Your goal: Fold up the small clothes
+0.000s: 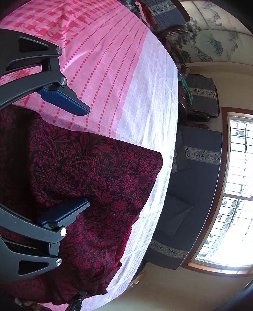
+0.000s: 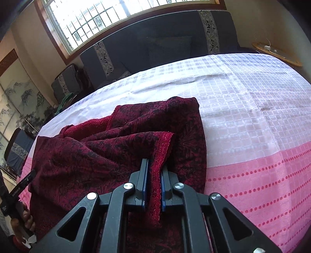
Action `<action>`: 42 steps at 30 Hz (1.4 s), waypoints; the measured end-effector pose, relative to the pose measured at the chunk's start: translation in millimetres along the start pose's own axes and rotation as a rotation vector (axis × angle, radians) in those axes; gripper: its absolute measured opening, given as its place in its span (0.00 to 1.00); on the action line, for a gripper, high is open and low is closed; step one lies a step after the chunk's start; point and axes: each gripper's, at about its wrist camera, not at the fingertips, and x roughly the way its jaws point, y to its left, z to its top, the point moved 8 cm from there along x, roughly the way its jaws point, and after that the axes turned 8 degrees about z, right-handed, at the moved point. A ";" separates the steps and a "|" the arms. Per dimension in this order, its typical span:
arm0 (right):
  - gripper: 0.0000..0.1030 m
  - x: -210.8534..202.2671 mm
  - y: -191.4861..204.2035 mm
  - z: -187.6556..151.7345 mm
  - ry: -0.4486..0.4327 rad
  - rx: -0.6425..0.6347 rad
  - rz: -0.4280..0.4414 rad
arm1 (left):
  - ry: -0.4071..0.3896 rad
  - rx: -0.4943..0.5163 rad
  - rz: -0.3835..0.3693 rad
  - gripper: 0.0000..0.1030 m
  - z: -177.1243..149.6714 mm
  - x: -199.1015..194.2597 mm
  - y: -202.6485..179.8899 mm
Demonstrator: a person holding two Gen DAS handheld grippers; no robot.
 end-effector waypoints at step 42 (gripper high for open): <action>0.73 -251.5 117.5 -198.5 -0.225 -0.319 -0.367 | -0.404 0.248 -0.058 0.92 -156.1 -287.0 34.4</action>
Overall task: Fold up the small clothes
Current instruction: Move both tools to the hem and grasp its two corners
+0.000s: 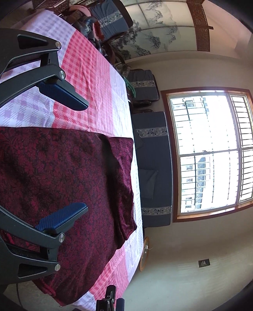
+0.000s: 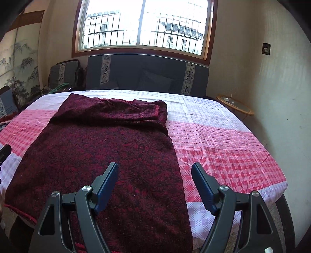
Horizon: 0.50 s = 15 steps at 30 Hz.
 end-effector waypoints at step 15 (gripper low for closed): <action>0.77 -18.3 -14.0 -60.5 0.075 0.018 -0.031 | 0.050 -0.093 0.079 0.92 -48.4 -21.9 72.5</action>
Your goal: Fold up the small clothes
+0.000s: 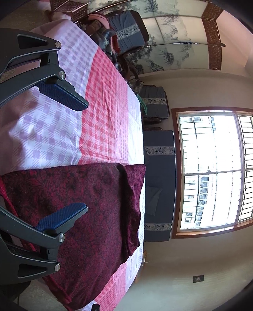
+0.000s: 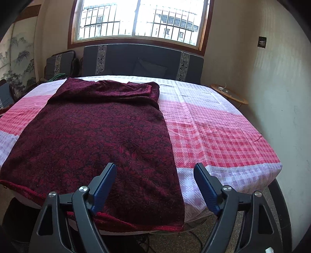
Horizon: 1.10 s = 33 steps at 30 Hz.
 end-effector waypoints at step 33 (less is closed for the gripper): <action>0.24 42.9 -56.4 -97.4 0.109 0.647 0.615 | 0.435 -0.280 -0.514 0.78 -67.5 20.0 -4.2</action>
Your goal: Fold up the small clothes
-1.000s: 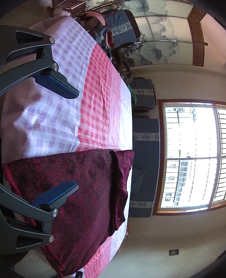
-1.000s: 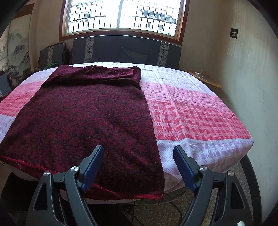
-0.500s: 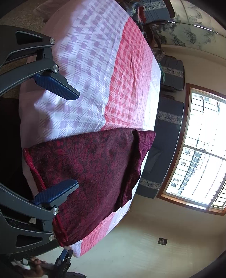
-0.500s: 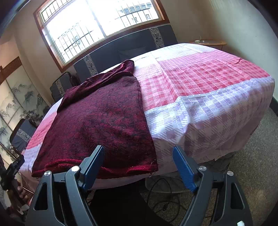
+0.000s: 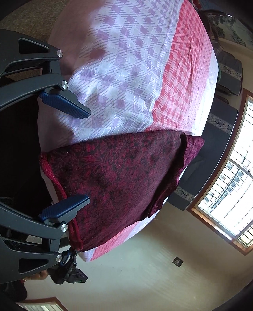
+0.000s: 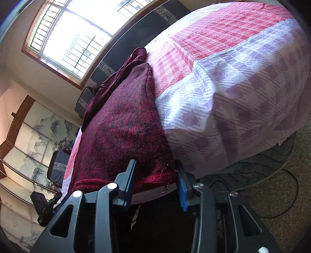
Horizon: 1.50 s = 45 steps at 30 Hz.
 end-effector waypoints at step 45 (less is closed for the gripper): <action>0.18 14.1 22.2 23.5 0.074 0.009 0.182 | 0.166 0.063 -0.159 0.62 -3.4 19.2 -40.5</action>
